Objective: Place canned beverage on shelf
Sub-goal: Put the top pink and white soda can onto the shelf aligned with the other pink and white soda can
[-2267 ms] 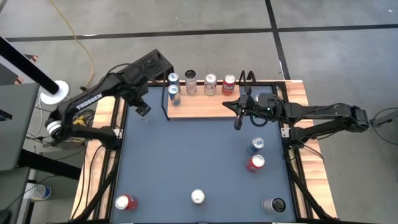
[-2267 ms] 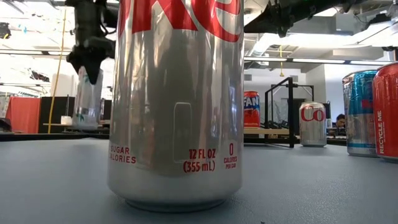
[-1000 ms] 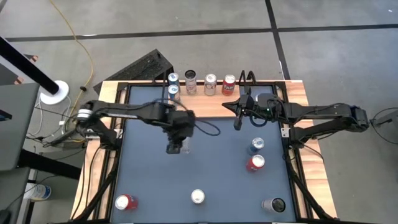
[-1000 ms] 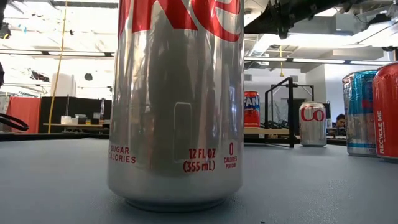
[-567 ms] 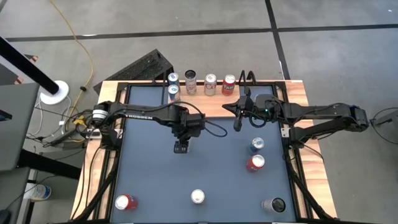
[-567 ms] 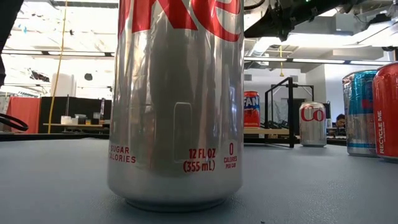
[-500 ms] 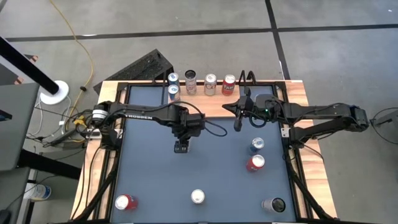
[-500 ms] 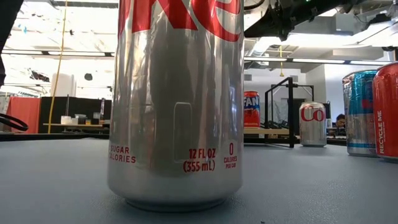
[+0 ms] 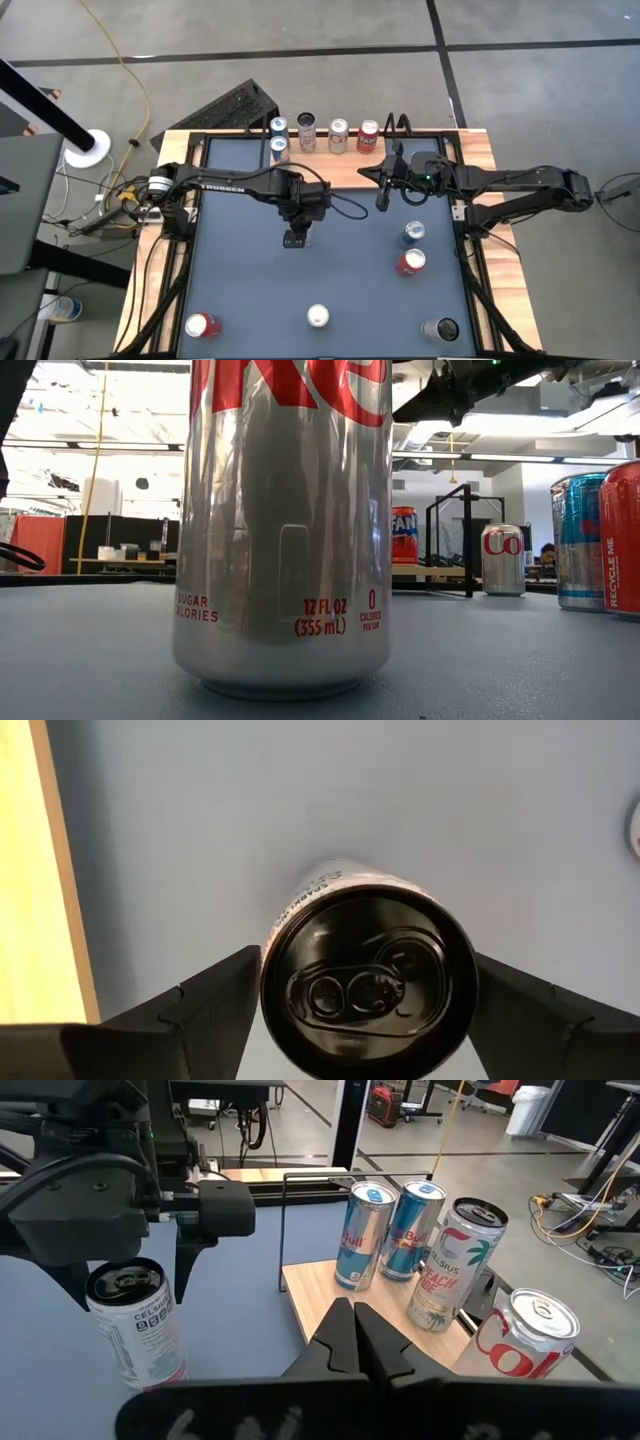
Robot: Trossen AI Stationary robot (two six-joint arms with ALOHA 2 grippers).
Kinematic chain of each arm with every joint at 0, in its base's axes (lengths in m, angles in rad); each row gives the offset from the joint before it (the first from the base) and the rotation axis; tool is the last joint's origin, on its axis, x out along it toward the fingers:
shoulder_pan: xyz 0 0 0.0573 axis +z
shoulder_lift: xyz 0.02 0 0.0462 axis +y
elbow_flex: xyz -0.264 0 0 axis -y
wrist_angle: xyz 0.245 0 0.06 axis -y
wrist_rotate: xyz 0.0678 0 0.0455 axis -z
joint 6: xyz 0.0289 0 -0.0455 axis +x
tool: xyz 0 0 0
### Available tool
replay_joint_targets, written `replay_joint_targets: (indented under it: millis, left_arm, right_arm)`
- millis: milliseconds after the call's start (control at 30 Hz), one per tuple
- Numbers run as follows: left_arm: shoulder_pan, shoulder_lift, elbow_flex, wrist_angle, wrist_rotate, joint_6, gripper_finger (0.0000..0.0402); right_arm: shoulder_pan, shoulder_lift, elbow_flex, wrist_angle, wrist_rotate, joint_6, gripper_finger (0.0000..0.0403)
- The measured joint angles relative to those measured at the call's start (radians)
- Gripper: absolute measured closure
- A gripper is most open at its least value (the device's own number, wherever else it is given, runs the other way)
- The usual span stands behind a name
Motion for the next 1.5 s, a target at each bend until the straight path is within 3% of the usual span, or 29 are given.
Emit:
replay_joint_targets:
  millis: [400, 733, 933, 1133, 1300, 1500]
  left_arm:
    - [0.004, 0.0, 0.018, -0.02, -0.018, 0.039, 0.0097]
    - [0.004, 0.0, 0.171, -0.178, -0.072, 0.106, 0.0097]
    - [0.004, 0.0, 0.276, -0.306, -0.047, 0.264, 0.0097]
    - [0.004, -0.014, 0.286, -0.392, 0.027, 0.467, 0.0097]
    - [0.002, -0.028, 0.249, -0.435, -0.052, 0.573, 0.0097]
    - [-0.004, -0.014, 0.224, -0.383, -0.057, 0.598, 0.0097]
  right_arm:
    - [0.0, 0.0, 0.0, 0.0, 0.0, 0.0, 0.0403]
    - [-0.001, 0.0, 0.0, 0.0, 0.0, 0.0, 0.0403]
    - [-0.001, 0.0, 0.0, 0.0, 0.0, 0.0, 0.0403]
    - [-0.001, 0.0, 0.0, -0.012, 0.0, -0.004, 0.0403]
    - [-0.002, 0.0, 0.0, -0.02, 0.0, -0.018, 0.0403]
    - [-0.002, 0.0, 0.0, -0.033, 0.0, -0.052, 0.0403]
